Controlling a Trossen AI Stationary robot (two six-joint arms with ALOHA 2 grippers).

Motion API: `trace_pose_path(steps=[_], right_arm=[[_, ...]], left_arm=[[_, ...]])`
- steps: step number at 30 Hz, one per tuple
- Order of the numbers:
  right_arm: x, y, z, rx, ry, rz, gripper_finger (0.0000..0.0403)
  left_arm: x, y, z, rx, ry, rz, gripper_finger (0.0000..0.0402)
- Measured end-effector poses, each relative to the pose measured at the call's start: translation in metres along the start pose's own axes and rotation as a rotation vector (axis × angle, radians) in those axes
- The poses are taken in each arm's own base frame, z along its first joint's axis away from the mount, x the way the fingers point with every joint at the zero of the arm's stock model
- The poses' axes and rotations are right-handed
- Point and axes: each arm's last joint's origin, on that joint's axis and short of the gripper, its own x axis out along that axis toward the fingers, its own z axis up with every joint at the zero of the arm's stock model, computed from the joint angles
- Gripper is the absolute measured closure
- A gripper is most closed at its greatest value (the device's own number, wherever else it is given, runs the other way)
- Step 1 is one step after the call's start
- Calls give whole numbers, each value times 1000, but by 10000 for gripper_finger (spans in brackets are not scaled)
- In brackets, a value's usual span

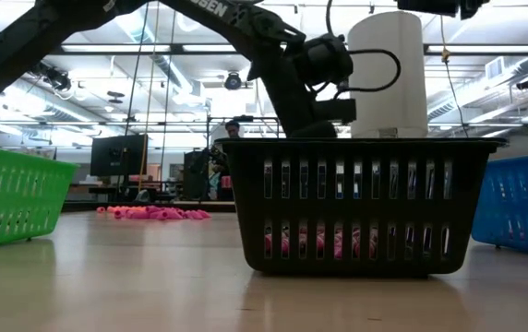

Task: Sort crayons
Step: Put the black crayon into the right blue bin

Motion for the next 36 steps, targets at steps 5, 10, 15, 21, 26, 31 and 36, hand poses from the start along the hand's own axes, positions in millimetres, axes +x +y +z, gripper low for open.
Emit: trace_pose_path(steps=[5,10,15,21,26,31,36], right_arm=[[-1,2,1,12,-18,54,203],[-5,7,2,5,-53,173,203],[-6,8,2,-4,-51,167,203],[-6,7,3,-19,-56,158,203],[-7,6,3,-47,-61,154,203],[0,2,2,-64,-55,122,203],[18,-6,-4,-44,-33,84,203]], left_arm=[[-1,-11,-11,-6,127,-52,359],[-7,-37,-16,18,235,-114,370],[-12,-61,-18,45,300,-142,378],[-35,-84,-14,74,314,-137,383],[-61,-88,-11,80,213,-105,384],[-70,-85,-41,39,71,-76,384],[-88,-84,-70,-43,-99,-19,384]])
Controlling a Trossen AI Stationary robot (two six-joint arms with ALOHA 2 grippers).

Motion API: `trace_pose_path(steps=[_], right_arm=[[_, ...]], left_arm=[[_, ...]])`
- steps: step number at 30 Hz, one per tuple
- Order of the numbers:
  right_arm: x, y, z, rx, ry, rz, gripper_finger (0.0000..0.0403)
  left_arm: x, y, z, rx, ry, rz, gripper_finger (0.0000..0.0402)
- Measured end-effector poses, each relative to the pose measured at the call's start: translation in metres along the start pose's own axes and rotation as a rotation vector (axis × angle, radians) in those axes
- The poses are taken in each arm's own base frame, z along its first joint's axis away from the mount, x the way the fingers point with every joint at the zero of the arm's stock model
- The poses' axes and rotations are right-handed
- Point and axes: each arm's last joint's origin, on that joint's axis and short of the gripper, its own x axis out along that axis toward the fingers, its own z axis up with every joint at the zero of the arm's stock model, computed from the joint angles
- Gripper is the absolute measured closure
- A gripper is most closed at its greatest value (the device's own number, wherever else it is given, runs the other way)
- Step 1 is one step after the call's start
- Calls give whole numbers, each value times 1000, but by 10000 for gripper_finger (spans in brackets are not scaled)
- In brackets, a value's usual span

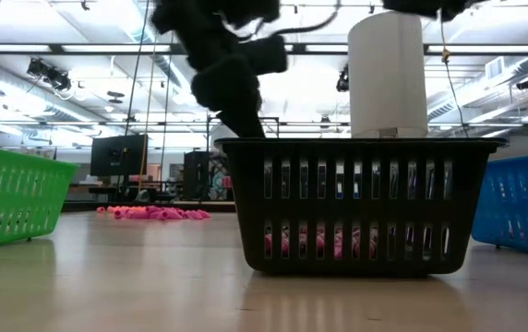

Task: Sort crayons
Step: Put the black crayon into the right blue bin

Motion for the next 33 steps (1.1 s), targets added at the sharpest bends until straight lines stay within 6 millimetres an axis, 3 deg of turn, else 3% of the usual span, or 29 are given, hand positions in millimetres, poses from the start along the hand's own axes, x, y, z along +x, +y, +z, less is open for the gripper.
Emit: trace_pose_path(steps=[14,24,33], right_arm=[[65,-16,-52,135,207,-129,204],[101,-43,-88,255,275,-175,204],[159,-59,-103,341,406,-167,204]], left_arm=[[-27,2,-63,-95,-213,119,384],[-33,7,-94,19,-245,236,384],[-37,23,-129,31,-297,312,384]])
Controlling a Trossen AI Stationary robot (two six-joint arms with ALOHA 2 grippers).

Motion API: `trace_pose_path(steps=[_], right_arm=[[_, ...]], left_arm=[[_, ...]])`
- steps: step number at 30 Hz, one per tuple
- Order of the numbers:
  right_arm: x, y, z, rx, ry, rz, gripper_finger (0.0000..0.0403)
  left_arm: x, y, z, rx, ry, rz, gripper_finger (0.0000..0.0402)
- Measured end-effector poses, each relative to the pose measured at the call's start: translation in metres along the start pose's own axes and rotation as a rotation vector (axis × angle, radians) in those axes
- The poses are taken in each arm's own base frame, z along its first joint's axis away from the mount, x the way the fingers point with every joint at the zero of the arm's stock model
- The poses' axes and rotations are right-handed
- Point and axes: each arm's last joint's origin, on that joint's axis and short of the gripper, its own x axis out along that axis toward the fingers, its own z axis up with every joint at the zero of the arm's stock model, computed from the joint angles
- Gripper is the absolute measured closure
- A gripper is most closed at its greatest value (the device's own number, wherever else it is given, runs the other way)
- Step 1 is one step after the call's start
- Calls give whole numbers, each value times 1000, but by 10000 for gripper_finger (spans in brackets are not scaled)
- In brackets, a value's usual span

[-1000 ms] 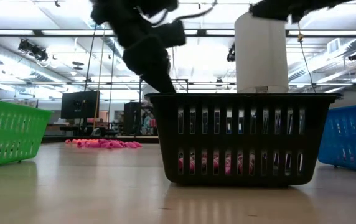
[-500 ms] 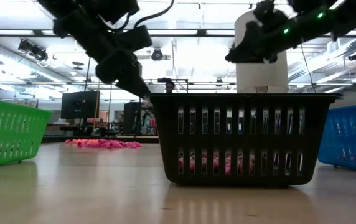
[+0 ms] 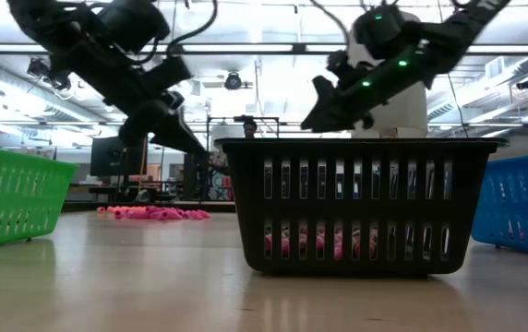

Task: Sort crayons
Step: Put the black crayon into the right blue bin

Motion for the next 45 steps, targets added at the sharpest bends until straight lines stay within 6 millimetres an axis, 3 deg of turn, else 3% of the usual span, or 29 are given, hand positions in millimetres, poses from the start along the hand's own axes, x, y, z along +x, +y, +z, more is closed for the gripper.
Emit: trace_pose_path(steps=[7,13,25,45], right_arm=[[37,-2,25,40,157,-73,204],[67,-10,31,47,306,-123,204],[116,-30,22,151,535,-158,204],[129,-50,36,195,519,-161,204]], left_arm=[[-17,2,-12,-130,-73,10,384],[-19,2,-17,-123,-84,16,384],[-19,3,-13,-76,-120,30,384],[-20,3,-12,-85,-134,32,384]])
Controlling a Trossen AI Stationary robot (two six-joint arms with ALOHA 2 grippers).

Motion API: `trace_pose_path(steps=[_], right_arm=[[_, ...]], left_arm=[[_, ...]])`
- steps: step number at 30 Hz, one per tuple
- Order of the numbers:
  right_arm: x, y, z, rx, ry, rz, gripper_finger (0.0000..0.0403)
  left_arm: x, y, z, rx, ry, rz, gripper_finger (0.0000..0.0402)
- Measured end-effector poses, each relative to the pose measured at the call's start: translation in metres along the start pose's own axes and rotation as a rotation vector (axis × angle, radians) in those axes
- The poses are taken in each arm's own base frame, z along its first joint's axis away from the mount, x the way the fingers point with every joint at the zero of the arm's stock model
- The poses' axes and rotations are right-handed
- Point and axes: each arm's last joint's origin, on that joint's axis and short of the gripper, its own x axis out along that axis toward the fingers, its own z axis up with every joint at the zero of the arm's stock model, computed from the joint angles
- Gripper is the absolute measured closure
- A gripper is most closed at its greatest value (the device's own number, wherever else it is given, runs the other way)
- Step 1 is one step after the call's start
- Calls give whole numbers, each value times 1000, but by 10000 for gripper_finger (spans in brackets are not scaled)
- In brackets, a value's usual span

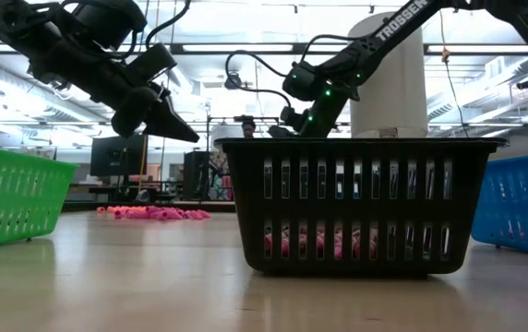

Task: Sort crayons
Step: Put the black crayon into the right blue bin

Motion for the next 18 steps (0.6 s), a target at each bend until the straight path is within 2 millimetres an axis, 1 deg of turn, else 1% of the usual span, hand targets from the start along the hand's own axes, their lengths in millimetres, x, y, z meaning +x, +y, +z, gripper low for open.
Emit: trace_pose_path(steps=[5,9,11,15,18], right_arm=[[-1,4,-1,0,1,25,204],[-1,7,7,-13,-24,38,204],[5,9,10,-19,-13,46,204],[27,16,15,-42,35,66,205],[36,21,22,-52,51,64,205]], left_arm=[[0,0,0,-21,-2,0,384],[0,0,0,-45,-2,0,384],[0,0,0,-50,-3,-2,384],[0,-1,1,-63,-11,-6,384],[-1,-2,2,-73,-12,-7,384]])
